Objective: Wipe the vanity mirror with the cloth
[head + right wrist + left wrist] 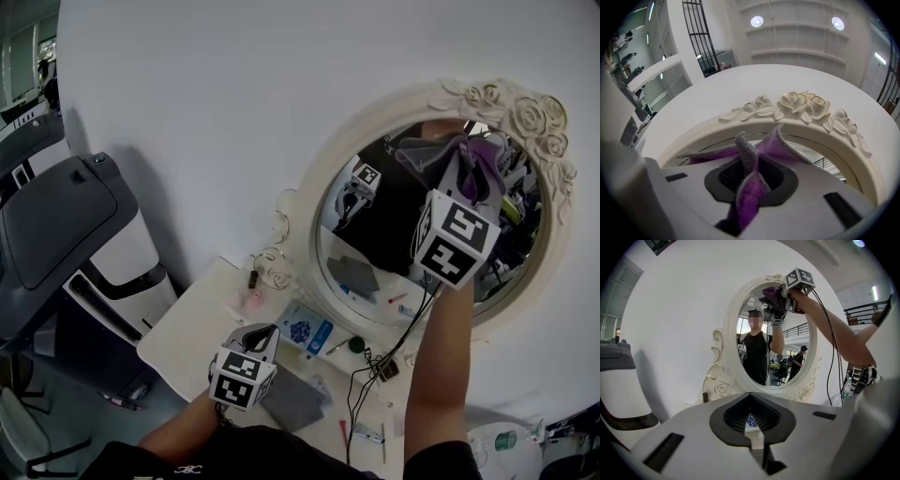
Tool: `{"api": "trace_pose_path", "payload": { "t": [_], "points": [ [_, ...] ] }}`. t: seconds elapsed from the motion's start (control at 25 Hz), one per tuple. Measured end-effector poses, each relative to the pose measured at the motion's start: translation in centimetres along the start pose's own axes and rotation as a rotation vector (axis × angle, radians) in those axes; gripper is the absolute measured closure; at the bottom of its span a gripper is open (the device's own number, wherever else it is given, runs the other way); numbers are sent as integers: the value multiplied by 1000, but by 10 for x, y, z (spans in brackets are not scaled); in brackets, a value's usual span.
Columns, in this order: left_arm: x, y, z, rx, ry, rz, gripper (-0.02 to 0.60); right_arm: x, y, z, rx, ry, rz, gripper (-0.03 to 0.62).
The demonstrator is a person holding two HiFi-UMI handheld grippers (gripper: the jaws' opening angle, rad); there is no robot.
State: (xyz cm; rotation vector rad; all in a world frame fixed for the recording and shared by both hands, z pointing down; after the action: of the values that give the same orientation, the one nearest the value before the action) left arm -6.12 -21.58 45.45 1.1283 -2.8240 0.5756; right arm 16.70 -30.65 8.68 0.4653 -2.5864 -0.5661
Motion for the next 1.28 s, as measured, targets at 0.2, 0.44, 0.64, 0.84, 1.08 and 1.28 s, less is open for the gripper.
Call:
{"api": "trace_pose_path", "payload": {
  "t": [0.2, 0.44, 0.64, 0.84, 1.08, 1.28],
  "points": [
    [9, -2, -2, 1, 12, -7, 577, 39, -1, 1, -9, 103, 67, 545],
    [23, -4, -6, 0, 37, -12, 577, 83, 1, -6, -9, 194, 137, 545],
    [32, -7, -7, 1, 49, -24, 577, 103, 2, -10, 8, 231, 184, 545],
    [36, -9, -5, 4, 43, -40, 577, 109, 2, -12, 8, 249, 184, 545],
    [40, -9, 0, 6, 16, -60, 577, 121, 4, -18, 16, 254, 182, 545],
    [49, -7, 1, 17, -6, -68, 577, 140, 10, -27, 13, 256, 184, 545]
  ]
}}
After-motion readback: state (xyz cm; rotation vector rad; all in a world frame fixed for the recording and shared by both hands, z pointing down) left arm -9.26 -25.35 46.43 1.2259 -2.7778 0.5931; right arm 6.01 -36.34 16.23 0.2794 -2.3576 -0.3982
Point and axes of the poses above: the fingertips, and each gripper's own axes: y backward along the fingers, x to its left, z out of its top, the point moved 6 cm from there along y, backward along the fingers, and after that the axes turned 5 degrees about -z, right-handed, at the moved point
